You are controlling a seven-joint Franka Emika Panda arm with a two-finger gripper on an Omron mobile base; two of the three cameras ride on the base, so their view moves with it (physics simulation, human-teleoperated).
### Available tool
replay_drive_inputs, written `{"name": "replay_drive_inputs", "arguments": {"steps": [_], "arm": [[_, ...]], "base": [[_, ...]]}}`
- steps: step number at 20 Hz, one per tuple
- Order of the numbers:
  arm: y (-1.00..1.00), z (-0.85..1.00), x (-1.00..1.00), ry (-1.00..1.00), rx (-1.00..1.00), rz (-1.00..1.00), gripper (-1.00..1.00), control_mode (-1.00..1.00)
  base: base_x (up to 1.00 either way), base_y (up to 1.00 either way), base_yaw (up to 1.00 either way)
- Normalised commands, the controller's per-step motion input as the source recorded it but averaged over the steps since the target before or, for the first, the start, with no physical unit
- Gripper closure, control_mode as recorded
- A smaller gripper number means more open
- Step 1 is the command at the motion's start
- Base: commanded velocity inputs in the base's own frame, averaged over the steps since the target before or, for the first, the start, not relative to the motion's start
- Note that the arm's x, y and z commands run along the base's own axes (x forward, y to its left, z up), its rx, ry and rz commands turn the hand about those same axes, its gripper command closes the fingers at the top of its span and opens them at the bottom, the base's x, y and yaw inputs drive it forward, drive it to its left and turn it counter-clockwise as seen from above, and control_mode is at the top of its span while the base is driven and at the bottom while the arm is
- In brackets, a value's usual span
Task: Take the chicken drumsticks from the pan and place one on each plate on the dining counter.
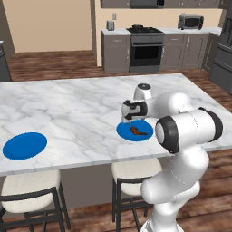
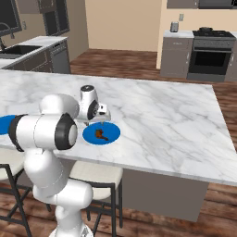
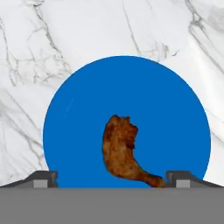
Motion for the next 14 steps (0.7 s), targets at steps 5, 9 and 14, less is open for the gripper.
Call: {"name": "replay_drive_inputs", "arguments": {"steps": [5, 9, 14], "arm": [[-0.18, 0.57, -0.84, 0.0, 0.07, -0.06, -1.0, -1.0], [-0.12, 0.34, -0.99, 0.0, 0.01, -0.13, -1.0, -1.0], [-0.15, 0.41, -0.95, 0.0, 0.0, -0.09, -1.0, -1.0]], "base": [[0.0, 0.0, 0.0], [0.0, 0.0, 0.0], [0.0, 0.0, 0.0]]}}
